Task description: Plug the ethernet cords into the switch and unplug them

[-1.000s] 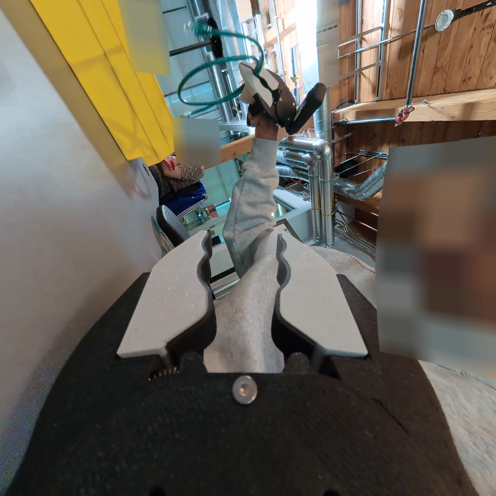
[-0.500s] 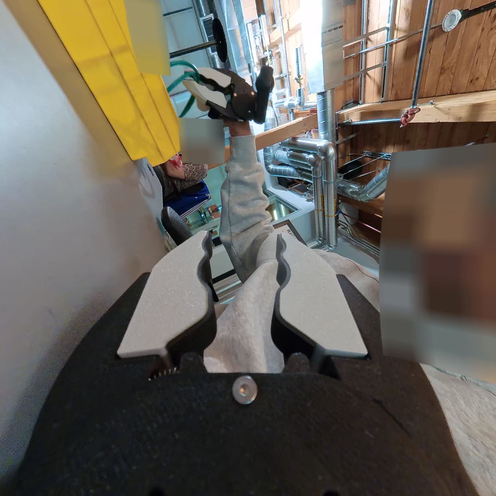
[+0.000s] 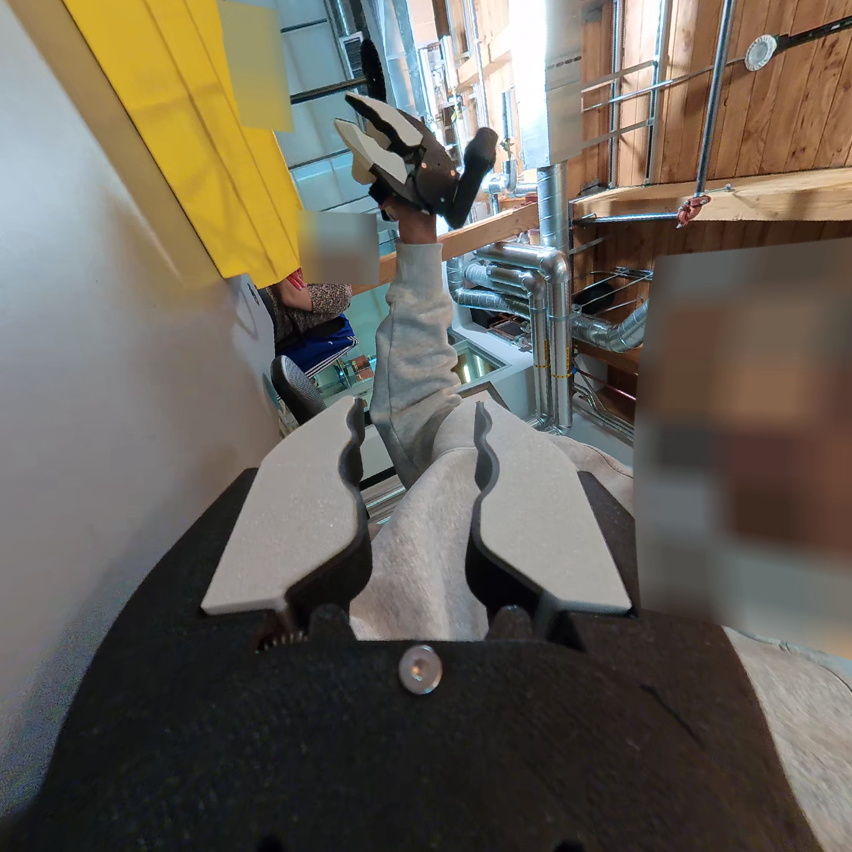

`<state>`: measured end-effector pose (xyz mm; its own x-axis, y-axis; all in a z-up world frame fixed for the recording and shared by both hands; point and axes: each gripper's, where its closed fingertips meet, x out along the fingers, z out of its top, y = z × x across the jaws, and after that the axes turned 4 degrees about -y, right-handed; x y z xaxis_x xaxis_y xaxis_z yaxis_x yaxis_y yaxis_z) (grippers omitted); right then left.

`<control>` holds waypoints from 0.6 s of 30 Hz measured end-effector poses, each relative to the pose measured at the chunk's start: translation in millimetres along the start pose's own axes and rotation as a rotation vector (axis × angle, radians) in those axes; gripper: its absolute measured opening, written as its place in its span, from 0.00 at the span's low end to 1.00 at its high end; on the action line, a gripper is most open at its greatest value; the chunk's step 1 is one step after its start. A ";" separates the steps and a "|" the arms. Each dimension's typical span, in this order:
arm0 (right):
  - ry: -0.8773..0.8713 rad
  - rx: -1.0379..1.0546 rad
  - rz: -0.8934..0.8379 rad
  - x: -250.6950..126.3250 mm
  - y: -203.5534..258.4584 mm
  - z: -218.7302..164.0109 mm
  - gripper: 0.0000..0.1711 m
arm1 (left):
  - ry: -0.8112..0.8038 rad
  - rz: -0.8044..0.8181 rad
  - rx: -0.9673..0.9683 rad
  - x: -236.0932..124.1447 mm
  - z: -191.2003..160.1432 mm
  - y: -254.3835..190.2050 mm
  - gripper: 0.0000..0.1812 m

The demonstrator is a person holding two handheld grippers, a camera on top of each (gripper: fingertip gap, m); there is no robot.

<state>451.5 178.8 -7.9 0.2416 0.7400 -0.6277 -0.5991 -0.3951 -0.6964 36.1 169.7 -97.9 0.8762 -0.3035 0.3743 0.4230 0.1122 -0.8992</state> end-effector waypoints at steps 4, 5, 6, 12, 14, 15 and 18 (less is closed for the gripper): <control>-0.036 0.028 -0.057 -20.8 10.1 11.1 0.16 | 0.004 0.000 0.002 0.0 -1.1 -0.4 0.25; -0.047 0.051 -0.074 -27.3 13.1 12.5 0.15 | 0.005 0.000 0.003 0.0 -1.4 -0.6 0.25; -0.060 0.085 -0.091 -33.9 16.4 12.9 0.15 | 0.007 0.000 0.003 0.1 -1.7 -0.7 0.25; -0.021 0.686 -0.337 -72.6 21.8 -45.3 0.19 | 0.018 0.000 0.004 1.6 -4.2 -0.4 0.25; -0.079 0.917 -0.377 -76.4 33.7 -76.3 0.21 | 0.024 0.002 0.007 2.4 -5.5 -0.5 0.25; -0.065 1.011 -0.415 -75.6 41.8 -99.8 0.21 | 0.028 0.001 0.008 3.0 -6.6 -0.7 0.25; -0.038 1.239 -0.408 -53.9 71.6 -146.0 0.24 | 0.037 0.006 0.010 5.2 -8.7 0.1 0.25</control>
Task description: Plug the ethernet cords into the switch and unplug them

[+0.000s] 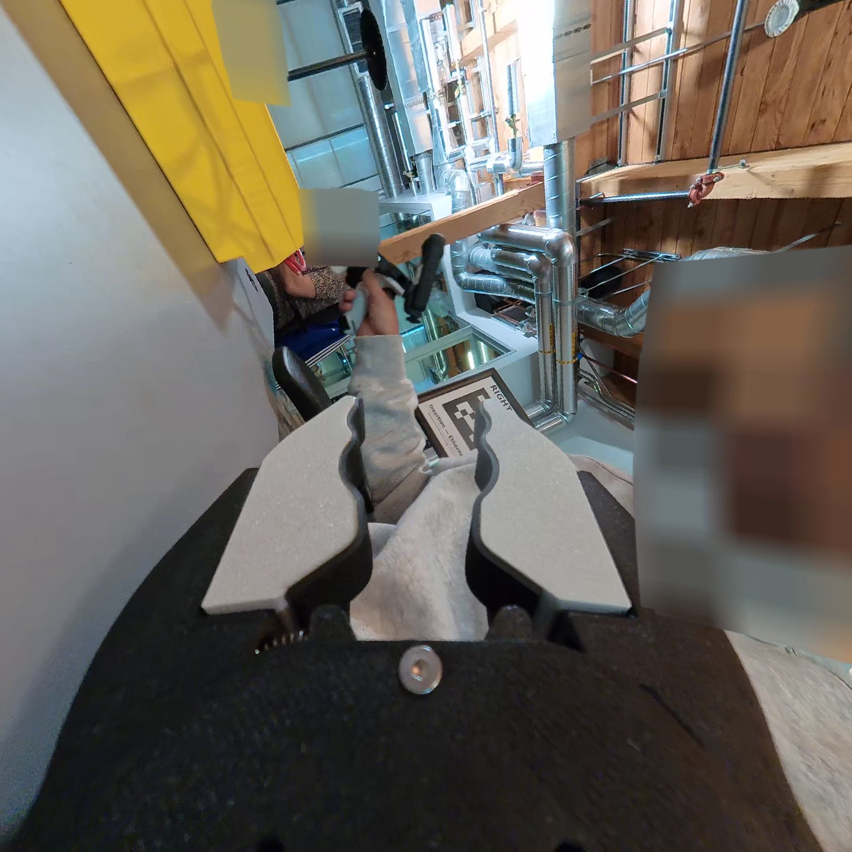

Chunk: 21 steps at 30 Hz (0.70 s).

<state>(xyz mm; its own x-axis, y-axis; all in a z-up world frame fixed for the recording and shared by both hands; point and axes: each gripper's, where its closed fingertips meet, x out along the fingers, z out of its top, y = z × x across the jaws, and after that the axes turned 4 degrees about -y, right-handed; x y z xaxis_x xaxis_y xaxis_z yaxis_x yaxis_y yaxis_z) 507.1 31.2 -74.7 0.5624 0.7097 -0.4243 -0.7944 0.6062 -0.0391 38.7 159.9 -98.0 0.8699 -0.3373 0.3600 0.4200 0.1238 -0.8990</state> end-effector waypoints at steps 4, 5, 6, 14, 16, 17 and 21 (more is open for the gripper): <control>0.113 0.128 0.044 16.2 -3.6 -39.5 0.33 | 0.021 0.004 0.004 4.1 -3.6 1.4 0.25; 0.150 0.152 0.055 18.4 -4.0 -46.4 0.37 | 0.026 0.000 0.000 4.7 -4.8 1.1 0.25; 0.186 0.191 0.086 20.8 -0.8 -53.8 0.40 | 0.031 0.000 0.000 5.1 -5.3 1.5 0.25; 0.250 0.479 0.418 22.0 32.8 -68.6 0.11 | 0.022 -0.004 -0.006 3.3 -3.1 1.2 0.25; 0.214 0.447 0.391 16.7 24.4 -60.3 0.08 | 0.019 -0.006 -0.009 3.1 -2.2 1.3 0.25; 0.180 0.430 0.369 12.5 18.9 -52.1 0.07 | 0.017 -0.007 -0.012 3.2 -2.0 1.4 0.25; -0.004 0.335 0.285 -14.4 2.9 -6.8 0.03 | 0.016 -0.007 -0.014 3.6 -1.8 1.8 0.25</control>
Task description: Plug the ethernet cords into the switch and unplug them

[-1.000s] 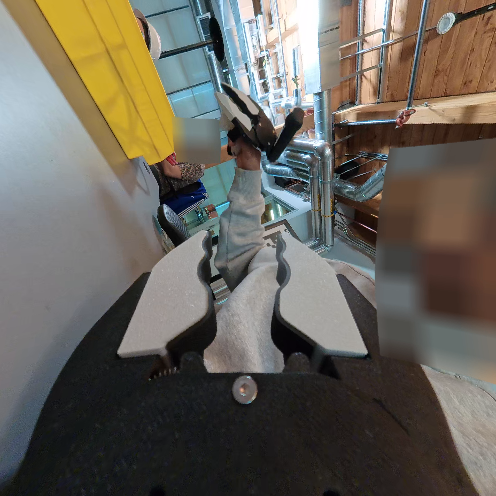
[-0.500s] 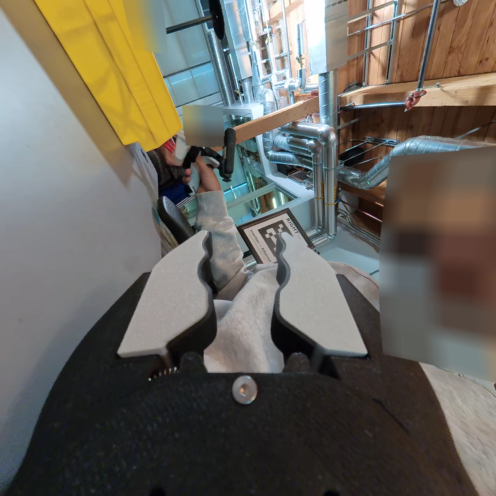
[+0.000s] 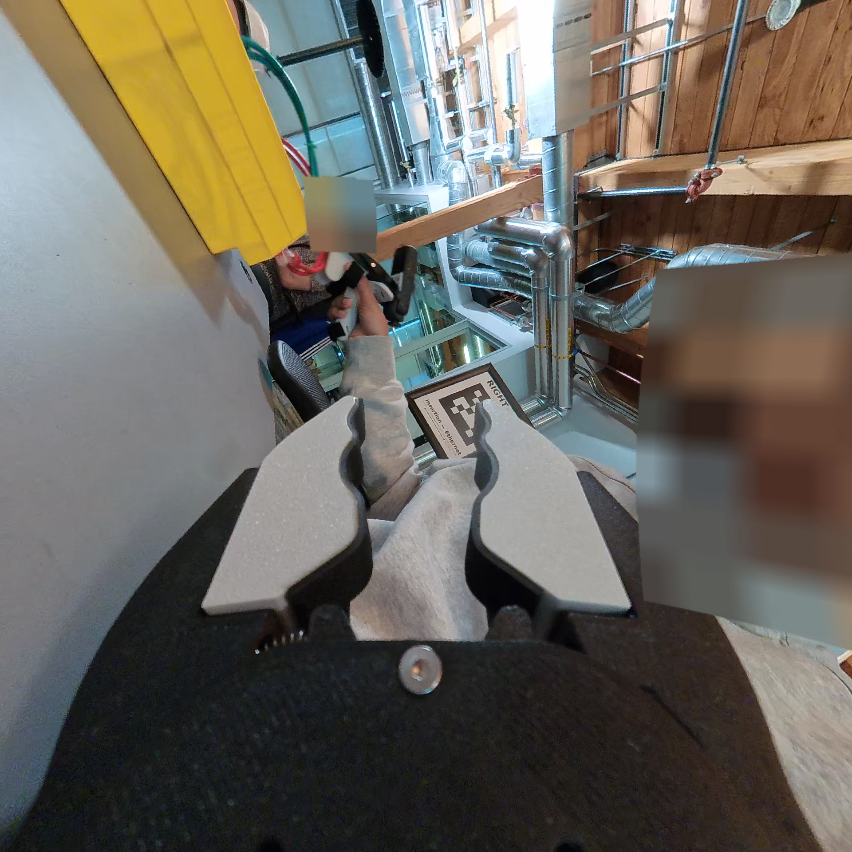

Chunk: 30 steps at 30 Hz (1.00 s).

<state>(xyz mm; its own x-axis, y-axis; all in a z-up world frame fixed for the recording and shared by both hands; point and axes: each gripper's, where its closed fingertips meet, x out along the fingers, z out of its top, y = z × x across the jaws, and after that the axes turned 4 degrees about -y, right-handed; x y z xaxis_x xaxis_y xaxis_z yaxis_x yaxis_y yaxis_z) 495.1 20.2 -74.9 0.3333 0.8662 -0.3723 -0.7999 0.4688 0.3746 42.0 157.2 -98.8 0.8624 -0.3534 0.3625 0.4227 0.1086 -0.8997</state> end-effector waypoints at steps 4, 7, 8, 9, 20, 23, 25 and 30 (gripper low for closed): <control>-0.114 -0.144 -0.091 -15.1 12.6 27.9 0.03 | -0.009 -0.003 -0.007 -0.4 1.5 0.2 0.25; -0.208 -0.239 -0.242 -22.1 6.1 42.9 0.03 | -0.012 -0.002 -0.007 -0.6 1.7 0.2 0.25; -0.249 -0.254 -0.281 -26.7 2.9 48.7 0.03 | -0.011 -0.001 -0.005 -0.6 1.5 0.2 0.25; -0.293 -0.258 -0.305 -32.1 0.5 54.6 0.03 | -0.010 -0.001 -0.004 -0.6 1.1 0.1 0.25; -0.820 -0.334 -0.185 -93.7 53.5 109.8 0.03 | -0.012 -0.003 -0.010 -0.6 1.6 0.3 0.25; -0.827 -0.227 -0.034 -76.2 72.1 107.0 0.03 | -0.015 -0.004 -0.012 -0.6 2.0 0.3 0.25; -0.788 -0.120 0.030 -51.6 71.6 98.4 0.03 | -0.014 -0.003 -0.011 -0.7 1.8 0.2 0.25; -0.344 -0.053 -0.082 40.0 28.9 28.2 0.34 | -0.006 -0.001 -0.006 0.0 0.2 0.0 0.25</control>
<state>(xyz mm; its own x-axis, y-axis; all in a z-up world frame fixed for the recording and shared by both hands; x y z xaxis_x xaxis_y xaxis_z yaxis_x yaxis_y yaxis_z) 499.4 73.3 -55.1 0.5390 0.8377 -0.0880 -0.7851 0.5375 0.3076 42.1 157.4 -98.7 0.8637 -0.3478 0.3646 0.4217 0.1028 -0.9009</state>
